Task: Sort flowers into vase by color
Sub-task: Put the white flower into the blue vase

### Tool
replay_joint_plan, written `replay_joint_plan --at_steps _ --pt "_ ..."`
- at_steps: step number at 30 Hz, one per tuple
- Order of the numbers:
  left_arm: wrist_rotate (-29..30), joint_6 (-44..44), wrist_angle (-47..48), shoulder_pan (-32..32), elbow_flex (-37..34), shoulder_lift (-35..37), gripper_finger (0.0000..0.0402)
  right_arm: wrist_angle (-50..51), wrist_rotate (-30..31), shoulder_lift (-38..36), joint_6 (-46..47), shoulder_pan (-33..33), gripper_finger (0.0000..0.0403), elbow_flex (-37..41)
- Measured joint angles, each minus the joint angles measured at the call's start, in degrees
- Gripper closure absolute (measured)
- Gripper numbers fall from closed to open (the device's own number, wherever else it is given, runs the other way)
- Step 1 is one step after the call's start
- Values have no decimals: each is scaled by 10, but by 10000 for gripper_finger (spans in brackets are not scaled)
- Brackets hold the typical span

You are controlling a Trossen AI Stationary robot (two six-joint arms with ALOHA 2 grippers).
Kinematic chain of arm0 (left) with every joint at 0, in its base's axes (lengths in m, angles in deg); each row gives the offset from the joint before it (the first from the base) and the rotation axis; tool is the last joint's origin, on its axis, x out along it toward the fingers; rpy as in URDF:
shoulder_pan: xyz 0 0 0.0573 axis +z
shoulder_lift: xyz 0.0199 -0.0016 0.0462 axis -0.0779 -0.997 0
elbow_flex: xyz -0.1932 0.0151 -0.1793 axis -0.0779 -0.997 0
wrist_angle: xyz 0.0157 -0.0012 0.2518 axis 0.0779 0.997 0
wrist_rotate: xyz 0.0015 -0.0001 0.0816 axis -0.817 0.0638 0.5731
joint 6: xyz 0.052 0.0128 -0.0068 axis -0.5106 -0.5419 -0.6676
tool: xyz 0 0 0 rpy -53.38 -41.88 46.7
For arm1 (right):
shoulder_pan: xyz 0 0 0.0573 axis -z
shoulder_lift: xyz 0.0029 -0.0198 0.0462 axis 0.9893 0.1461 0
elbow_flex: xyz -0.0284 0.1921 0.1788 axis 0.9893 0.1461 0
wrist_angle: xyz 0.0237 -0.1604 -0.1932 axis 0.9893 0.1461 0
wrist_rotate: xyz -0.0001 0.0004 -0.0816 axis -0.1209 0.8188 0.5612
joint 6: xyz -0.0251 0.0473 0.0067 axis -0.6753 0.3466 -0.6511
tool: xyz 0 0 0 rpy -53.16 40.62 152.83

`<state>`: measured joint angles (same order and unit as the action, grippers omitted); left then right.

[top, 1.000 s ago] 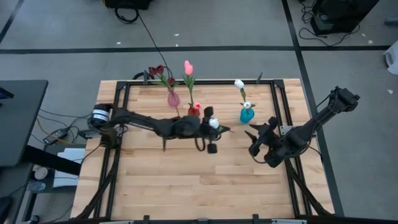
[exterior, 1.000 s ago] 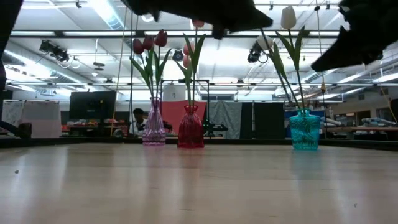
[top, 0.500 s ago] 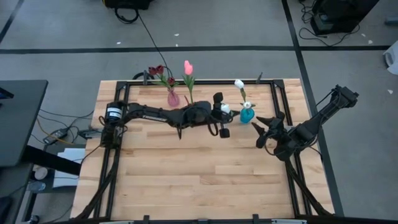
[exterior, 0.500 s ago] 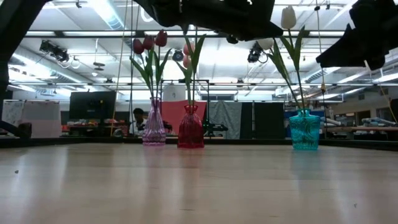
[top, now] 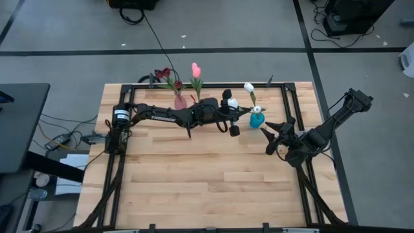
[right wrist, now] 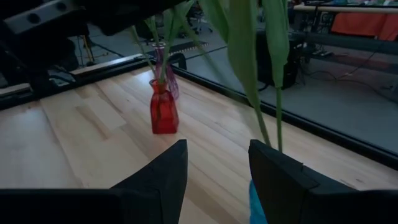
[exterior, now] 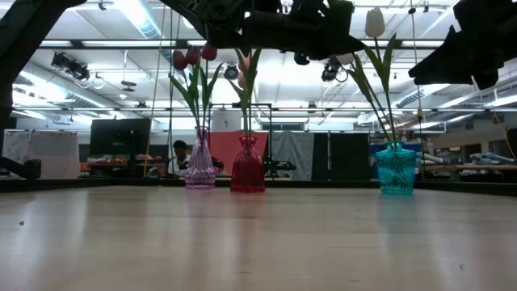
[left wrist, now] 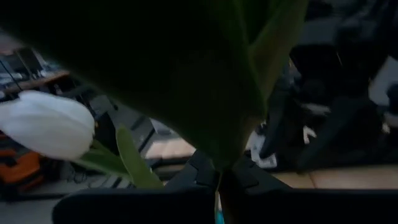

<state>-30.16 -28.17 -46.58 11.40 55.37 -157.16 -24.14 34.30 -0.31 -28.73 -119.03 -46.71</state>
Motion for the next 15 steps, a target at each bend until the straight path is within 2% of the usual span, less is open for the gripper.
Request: replay_joint_plan --at_steps 10,15 --pt "-11 20 -56 9 1 -30 396 -63 -5 2 -69 0 222 0" --pt "-11 36 -54 19 1 -44 396 -76 -5 5 -84 0 222 0"
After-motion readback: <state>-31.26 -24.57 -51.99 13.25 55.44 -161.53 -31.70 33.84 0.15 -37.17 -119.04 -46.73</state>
